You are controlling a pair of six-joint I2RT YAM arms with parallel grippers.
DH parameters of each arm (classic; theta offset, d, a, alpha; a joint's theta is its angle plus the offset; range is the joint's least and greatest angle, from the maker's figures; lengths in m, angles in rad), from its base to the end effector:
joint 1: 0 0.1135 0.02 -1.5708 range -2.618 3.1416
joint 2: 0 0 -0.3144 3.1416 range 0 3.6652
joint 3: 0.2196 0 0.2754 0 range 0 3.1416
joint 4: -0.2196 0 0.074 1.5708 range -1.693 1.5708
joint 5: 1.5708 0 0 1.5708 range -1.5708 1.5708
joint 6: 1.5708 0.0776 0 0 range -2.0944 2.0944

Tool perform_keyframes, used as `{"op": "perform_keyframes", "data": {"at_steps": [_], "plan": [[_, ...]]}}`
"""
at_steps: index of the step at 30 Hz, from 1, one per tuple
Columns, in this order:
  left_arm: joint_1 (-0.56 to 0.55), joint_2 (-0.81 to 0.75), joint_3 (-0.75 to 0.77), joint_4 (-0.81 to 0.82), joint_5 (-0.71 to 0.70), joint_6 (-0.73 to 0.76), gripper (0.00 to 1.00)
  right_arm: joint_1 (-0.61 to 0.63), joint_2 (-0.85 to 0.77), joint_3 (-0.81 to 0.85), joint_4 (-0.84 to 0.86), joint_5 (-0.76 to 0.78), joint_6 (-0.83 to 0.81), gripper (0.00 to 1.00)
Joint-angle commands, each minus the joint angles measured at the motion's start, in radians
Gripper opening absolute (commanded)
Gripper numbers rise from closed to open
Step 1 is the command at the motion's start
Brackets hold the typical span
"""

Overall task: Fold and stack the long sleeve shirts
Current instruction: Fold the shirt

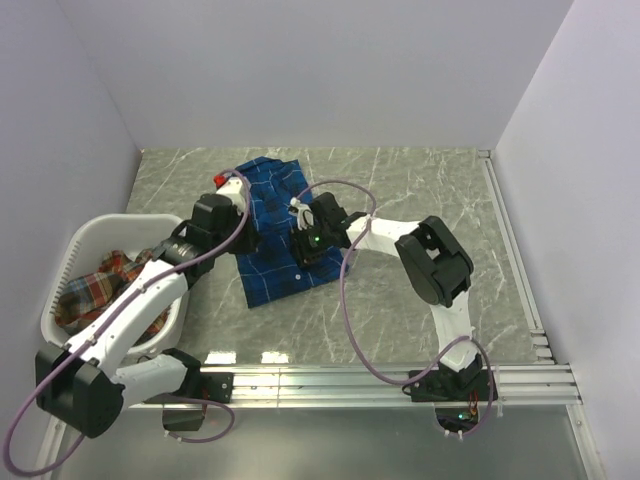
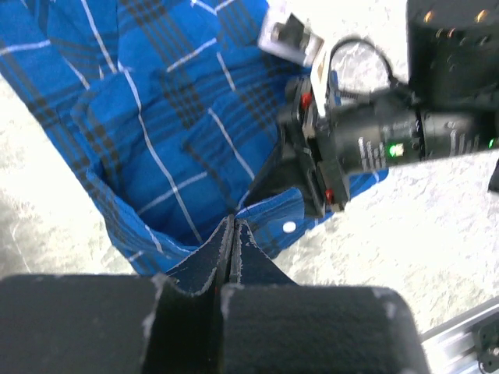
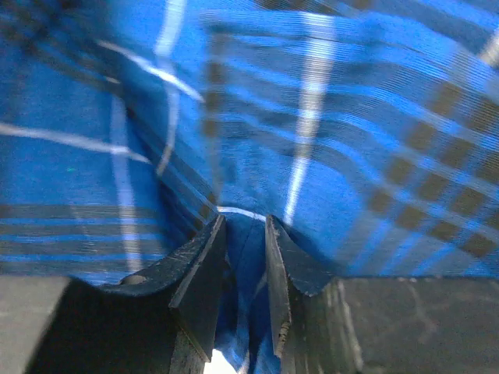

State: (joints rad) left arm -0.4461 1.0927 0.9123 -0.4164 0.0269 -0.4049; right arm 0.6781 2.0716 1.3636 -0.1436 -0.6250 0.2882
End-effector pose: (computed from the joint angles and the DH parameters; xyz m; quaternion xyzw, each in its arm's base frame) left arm 0.2480 -0.1209 0.3183 0.0245 0.8833 -0.2040 0.4213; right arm 0.3643 0.3518 0.1571 -0.2787 0.8529 0.4104 0.1628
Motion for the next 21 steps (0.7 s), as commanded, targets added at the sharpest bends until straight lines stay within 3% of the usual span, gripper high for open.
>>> {"op": "perform_keyframes", "data": {"at_steps": [1,11,21], "plan": [[-0.003,0.05,0.075,0.007,-0.025,0.005,0.0,-0.008,-0.025,0.061,-0.042,0.024,-0.021,0.35],[0.006,0.327,0.192,0.059,-0.205,-0.022,0.01,-0.06,-0.275,-0.001,-0.07,0.334,-0.011,0.43],[0.015,0.616,0.352,0.106,-0.275,-0.008,0.08,-0.284,-0.294,-0.185,0.079,0.139,0.127,0.43]]}}
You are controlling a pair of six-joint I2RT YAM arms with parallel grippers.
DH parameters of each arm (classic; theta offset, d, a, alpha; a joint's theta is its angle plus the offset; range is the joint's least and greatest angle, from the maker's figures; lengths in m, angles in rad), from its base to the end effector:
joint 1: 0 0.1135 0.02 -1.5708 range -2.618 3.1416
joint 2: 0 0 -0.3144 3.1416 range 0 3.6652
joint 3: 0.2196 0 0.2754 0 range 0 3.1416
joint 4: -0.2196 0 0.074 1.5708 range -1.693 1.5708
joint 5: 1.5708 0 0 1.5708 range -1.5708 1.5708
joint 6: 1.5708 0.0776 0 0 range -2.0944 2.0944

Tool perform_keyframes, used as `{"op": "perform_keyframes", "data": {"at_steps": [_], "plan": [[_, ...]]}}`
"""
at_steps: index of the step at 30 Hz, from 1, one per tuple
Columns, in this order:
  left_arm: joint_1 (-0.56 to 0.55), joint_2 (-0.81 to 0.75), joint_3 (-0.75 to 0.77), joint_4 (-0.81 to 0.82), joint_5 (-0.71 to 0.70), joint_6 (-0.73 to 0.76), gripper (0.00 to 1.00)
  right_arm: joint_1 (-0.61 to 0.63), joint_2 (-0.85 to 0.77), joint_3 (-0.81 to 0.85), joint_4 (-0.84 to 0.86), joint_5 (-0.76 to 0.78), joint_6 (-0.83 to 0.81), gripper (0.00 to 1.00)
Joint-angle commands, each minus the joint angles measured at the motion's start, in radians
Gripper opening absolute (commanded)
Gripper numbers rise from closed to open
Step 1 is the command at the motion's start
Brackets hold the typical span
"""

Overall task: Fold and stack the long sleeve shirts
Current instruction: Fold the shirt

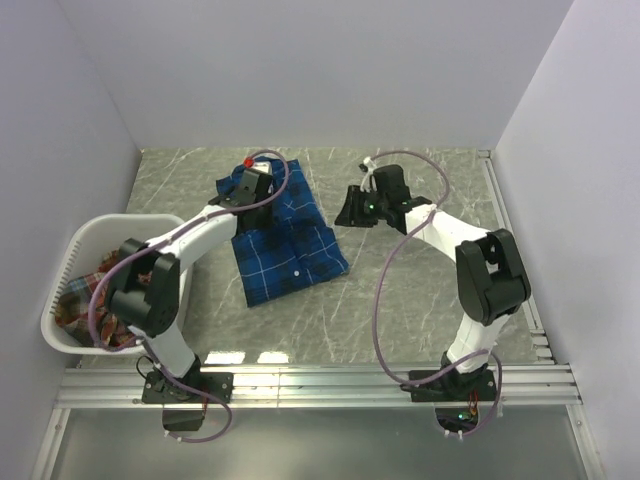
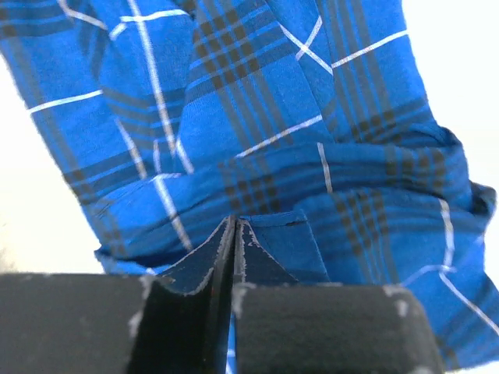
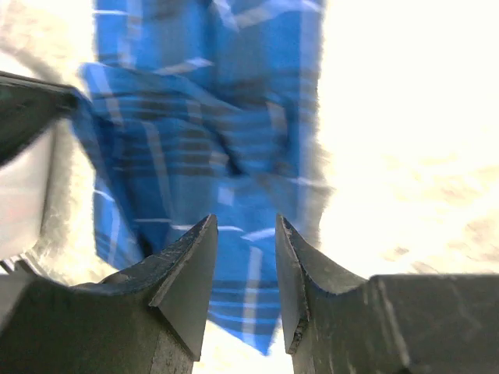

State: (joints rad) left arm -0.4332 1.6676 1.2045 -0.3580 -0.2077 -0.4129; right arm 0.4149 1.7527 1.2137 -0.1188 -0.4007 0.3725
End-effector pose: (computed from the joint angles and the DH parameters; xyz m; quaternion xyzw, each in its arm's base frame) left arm 0.3878 -0.1617 0.2503 -0.0286 0.9259 -0.0615 0.3717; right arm 0.4028 0.2105 0.2473 -0.1063 0.8776 0.3307 0.3304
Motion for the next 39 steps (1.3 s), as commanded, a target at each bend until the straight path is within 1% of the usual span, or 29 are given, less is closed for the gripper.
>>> {"op": "perform_keyframes", "data": {"at_steps": [1,2,3,5,8,9,10,11,12,14,16,18,20,21,24,27,28,30,31,32,34,39], "plan": [[0.002,0.059,0.079,0.063,-0.035,0.009,0.09,-0.028,0.048,-0.039,0.077,-0.098,0.051,0.43],[0.002,0.092,0.089,0.074,-0.029,0.014,0.1,-0.031,0.059,-0.04,0.087,-0.11,0.052,0.43],[0.002,0.109,0.098,0.083,-0.018,0.023,0.14,-0.033,0.068,-0.037,0.093,-0.128,0.052,0.43],[0.004,0.142,0.127,0.096,0.017,0.042,0.18,-0.036,0.099,-0.028,0.105,-0.139,0.059,0.5],[0.002,0.153,0.147,0.108,0.05,0.051,0.25,-0.036,0.122,-0.023,0.117,-0.153,0.065,0.53],[0.002,0.152,0.147,0.106,0.051,0.045,0.4,-0.039,0.128,-0.023,0.117,-0.164,0.068,0.53],[0.002,0.149,0.147,0.102,0.051,0.04,0.45,-0.041,0.139,-0.023,0.148,-0.17,0.071,0.53],[0.001,0.13,0.144,0.088,0.051,0.033,0.61,-0.044,0.145,-0.023,0.154,-0.177,0.074,0.53],[-0.001,0.115,0.13,0.083,0.054,0.023,0.69,-0.045,0.151,-0.023,0.16,-0.184,0.075,0.53],[-0.018,0.051,0.103,0.077,0.062,-0.007,0.79,-0.05,0.169,-0.019,0.177,-0.202,0.083,0.53],[-0.041,-0.015,0.055,0.047,0.051,-0.035,0.81,-0.051,0.189,-0.005,0.186,-0.219,0.083,0.52],[-0.074,-0.049,0.006,-0.001,0.053,-0.059,0.8,-0.053,0.203,0.004,0.194,-0.228,0.085,0.51],[-0.094,-0.095,-0.035,-0.012,0.08,-0.104,0.8,-0.053,0.228,0.02,0.196,-0.243,0.086,0.5],[-0.114,-0.107,-0.08,-0.013,0.1,-0.116,0.79,-0.053,0.237,0.026,0.196,-0.245,0.088,0.5],[-0.153,-0.135,-0.146,-0.004,0.168,-0.161,0.78,-0.053,0.257,0.032,0.214,-0.263,0.086,0.47],[-0.183,-0.089,-0.161,-0.004,0.195,-0.159,0.79,-0.053,0.266,0.043,0.211,-0.274,0.074,0.41],[-0.19,-0.05,-0.157,-0.031,0.195,-0.155,0.78,-0.053,0.265,0.053,0.206,-0.276,0.068,0.36],[-0.194,-0.02,-0.149,-0.051,0.197,-0.136,0.77,-0.051,0.258,0.067,0.183,-0.271,0.049,0.27],[-0.196,-0.003,-0.152,-0.058,0.195,-0.129,0.77,-0.053,0.255,0.082,0.171,-0.268,0.04,0.17],[-0.196,0.006,-0.155,-0.068,0.194,-0.119,0.76,-0.053,0.252,0.09,0.162,-0.265,0.031,0.13],[-0.194,0.027,-0.155,-0.087,0.186,-0.099,0.76,-0.053,0.245,0.116,0.131,-0.25,0.005,0.1],[-0.196,0.057,-0.167,-0.116,0.198,-0.061,0.76,-0.054,0.252,0.188,0.067,-0.216,-0.041,0.09]]}}
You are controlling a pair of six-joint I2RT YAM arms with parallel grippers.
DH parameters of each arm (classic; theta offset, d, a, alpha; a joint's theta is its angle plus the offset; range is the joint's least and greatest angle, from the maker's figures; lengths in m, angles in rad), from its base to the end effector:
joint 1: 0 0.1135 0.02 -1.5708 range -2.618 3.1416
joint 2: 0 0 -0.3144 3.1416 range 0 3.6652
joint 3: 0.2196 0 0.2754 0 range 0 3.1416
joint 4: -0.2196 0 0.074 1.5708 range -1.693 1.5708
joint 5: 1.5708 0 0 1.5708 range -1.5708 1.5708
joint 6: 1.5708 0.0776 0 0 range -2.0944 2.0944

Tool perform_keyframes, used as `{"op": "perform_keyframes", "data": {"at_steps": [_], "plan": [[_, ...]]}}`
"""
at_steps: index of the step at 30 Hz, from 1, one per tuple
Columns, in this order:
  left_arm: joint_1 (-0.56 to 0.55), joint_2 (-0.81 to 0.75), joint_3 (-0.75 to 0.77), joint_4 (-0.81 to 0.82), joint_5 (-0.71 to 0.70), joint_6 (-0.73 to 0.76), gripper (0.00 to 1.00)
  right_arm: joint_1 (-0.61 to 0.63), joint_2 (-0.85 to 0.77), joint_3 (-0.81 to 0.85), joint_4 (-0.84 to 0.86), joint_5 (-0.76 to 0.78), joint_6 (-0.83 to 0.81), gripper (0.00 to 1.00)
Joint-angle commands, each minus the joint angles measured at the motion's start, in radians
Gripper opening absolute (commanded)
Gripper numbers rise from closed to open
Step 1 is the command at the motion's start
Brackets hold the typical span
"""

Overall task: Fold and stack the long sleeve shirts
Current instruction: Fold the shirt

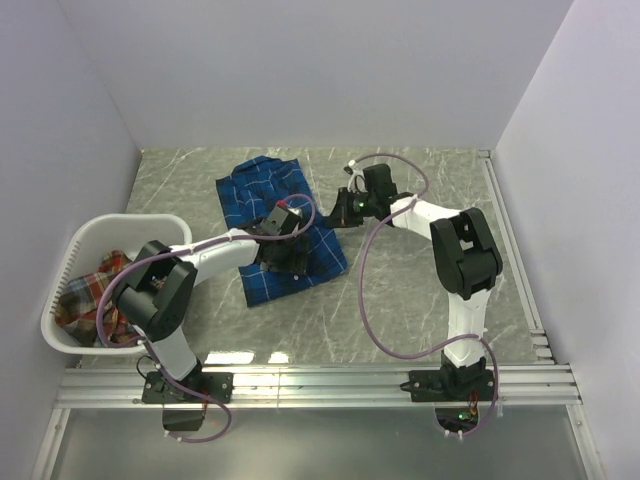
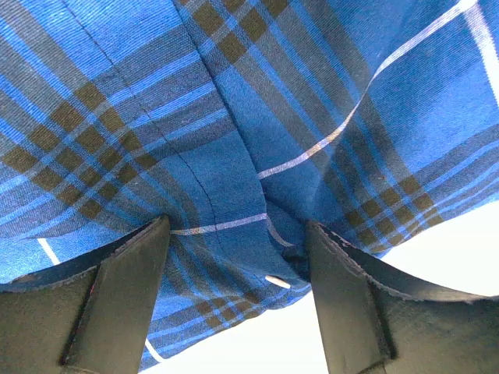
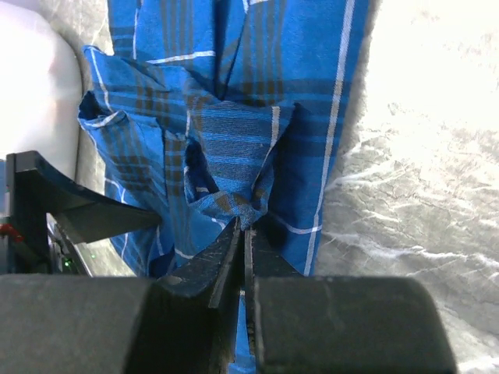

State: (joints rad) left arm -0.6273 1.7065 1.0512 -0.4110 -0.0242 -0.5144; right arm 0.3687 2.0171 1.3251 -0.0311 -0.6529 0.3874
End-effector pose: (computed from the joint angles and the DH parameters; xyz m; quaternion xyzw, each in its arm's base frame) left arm 0.3132 -0.2247 0.1761 0.0516 0.9669 -0.1250 0.2163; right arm 0.4519 0.2251 0.1820 -0.1238 0.8646 0.4154 0.2542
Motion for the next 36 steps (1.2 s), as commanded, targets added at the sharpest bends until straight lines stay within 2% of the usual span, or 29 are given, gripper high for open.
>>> {"op": "perform_keyframes", "data": {"at_steps": [1,6,8,12,13,15,18,21,25,32,36], "plan": [[0.0,0.025,-0.017,-0.063,0.015,0.04,0.76,-0.008,-0.008,0.088,-0.029,0.044,-0.058,0.09],[0.0,0.033,-0.02,-0.061,0.015,0.05,0.77,-0.011,0.051,0.138,-0.056,0.056,-0.064,0.09],[-0.002,0.028,-0.01,-0.058,0.012,0.051,0.77,-0.011,0.065,0.169,-0.075,0.059,-0.067,0.12],[-0.002,-0.002,0.036,-0.068,0.0,0.042,0.78,-0.011,0.036,0.187,-0.102,0.081,-0.076,0.26],[-0.002,-0.019,0.047,-0.074,-0.006,0.039,0.79,-0.013,0.023,0.194,-0.11,0.091,-0.081,0.34],[0.0,-0.037,0.085,-0.083,-0.017,0.016,0.81,-0.013,-0.024,0.2,-0.142,0.142,-0.088,0.43],[0.0,-0.083,0.133,-0.106,-0.051,-0.018,0.82,-0.011,-0.109,0.175,-0.153,0.186,-0.079,0.48],[0.008,-0.126,0.176,-0.129,-0.12,-0.051,0.81,-0.008,-0.188,0.105,-0.106,0.199,-0.014,0.48],[0.063,-0.146,0.198,-0.127,-0.154,-0.091,0.75,-0.005,-0.244,0.0,0.019,0.115,0.102,0.48],[0.225,-0.053,0.167,-0.042,-0.106,-0.156,0.59,0.045,-0.101,0.006,0.204,-0.005,0.272,0.47],[0.304,0.016,0.121,0.026,-0.08,-0.223,0.53,0.052,0.055,0.014,0.397,-0.085,0.393,0.46]]}}
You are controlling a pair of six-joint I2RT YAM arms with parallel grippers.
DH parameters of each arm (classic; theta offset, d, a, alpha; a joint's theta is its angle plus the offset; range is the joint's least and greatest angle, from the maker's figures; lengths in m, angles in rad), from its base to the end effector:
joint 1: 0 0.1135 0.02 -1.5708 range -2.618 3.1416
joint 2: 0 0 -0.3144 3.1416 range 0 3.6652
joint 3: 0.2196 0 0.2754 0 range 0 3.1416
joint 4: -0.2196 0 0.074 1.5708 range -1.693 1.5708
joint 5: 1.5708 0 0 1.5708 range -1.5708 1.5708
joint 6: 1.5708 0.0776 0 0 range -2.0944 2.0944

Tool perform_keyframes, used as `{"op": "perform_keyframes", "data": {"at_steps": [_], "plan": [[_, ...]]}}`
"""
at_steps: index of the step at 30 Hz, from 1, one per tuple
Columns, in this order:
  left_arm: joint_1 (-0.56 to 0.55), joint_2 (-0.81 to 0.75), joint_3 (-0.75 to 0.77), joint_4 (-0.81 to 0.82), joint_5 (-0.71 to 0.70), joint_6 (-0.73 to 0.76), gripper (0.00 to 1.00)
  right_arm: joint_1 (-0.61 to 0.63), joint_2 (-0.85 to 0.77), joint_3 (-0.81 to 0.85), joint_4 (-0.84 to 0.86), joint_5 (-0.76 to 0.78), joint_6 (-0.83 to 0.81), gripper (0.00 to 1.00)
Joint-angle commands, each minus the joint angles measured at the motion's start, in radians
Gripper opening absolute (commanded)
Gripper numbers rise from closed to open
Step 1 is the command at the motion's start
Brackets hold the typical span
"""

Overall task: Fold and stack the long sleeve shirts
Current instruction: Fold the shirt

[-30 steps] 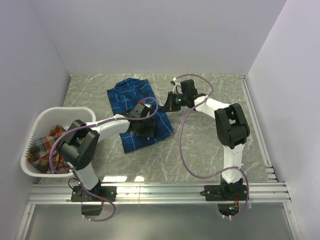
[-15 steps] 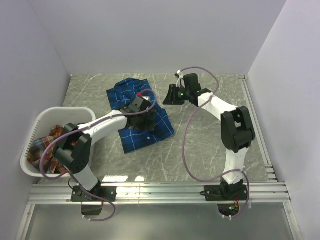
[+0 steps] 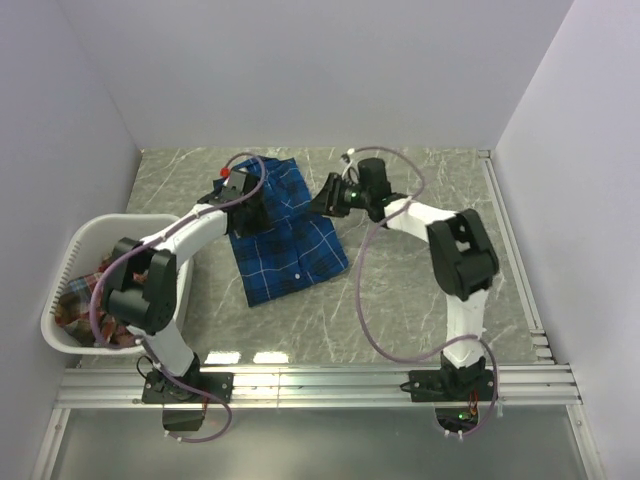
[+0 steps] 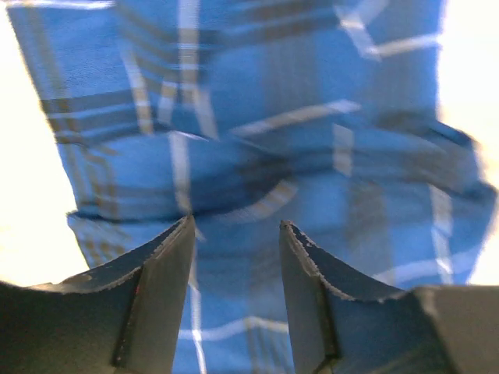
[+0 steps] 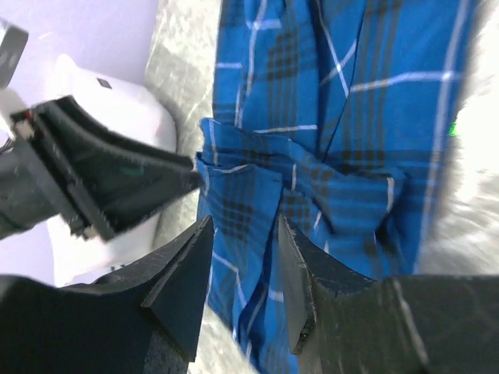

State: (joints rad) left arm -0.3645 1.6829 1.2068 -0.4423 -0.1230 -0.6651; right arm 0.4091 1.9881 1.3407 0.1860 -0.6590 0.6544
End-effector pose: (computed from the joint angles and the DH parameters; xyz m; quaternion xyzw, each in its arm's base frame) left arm 0.3895 -0.1384 0.2361 -0.1610 0.9319 -0.1068 0.3070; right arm 0.4575 0.2501 0.2264 -0.0707 0.8191 0.4898 0.2901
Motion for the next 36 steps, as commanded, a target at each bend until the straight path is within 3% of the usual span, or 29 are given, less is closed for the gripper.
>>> {"op": "perform_keyframes", "data": {"at_steps": [1,10,17,22,28,32,36], "plan": [[0.067,0.067,-0.047,0.082,0.025,-0.088,0.51,0.01,0.107,0.0,0.203,-0.08,0.146,0.46],[0.136,0.137,-0.15,0.149,0.063,-0.188,0.51,-0.012,0.304,0.022,0.291,-0.071,0.226,0.45],[0.122,0.003,-0.096,0.073,0.08,-0.12,0.64,-0.021,0.105,0.037,0.149,-0.096,0.124,0.46],[0.073,-0.129,-0.133,0.008,0.108,-0.114,0.73,0.0,-0.038,-0.046,0.109,-0.163,0.116,0.46],[0.007,-0.224,-0.307,0.004,0.169,-0.137,0.66,0.085,-0.12,-0.161,0.012,-0.255,0.067,0.46],[-0.007,-0.195,-0.375,0.016,0.207,-0.128,0.64,0.157,-0.008,-0.121,-0.149,-0.338,-0.08,0.46],[-0.007,-0.16,-0.411,0.039,0.206,-0.125,0.63,0.185,0.089,-0.121,-0.219,-0.349,-0.116,0.46]]}}
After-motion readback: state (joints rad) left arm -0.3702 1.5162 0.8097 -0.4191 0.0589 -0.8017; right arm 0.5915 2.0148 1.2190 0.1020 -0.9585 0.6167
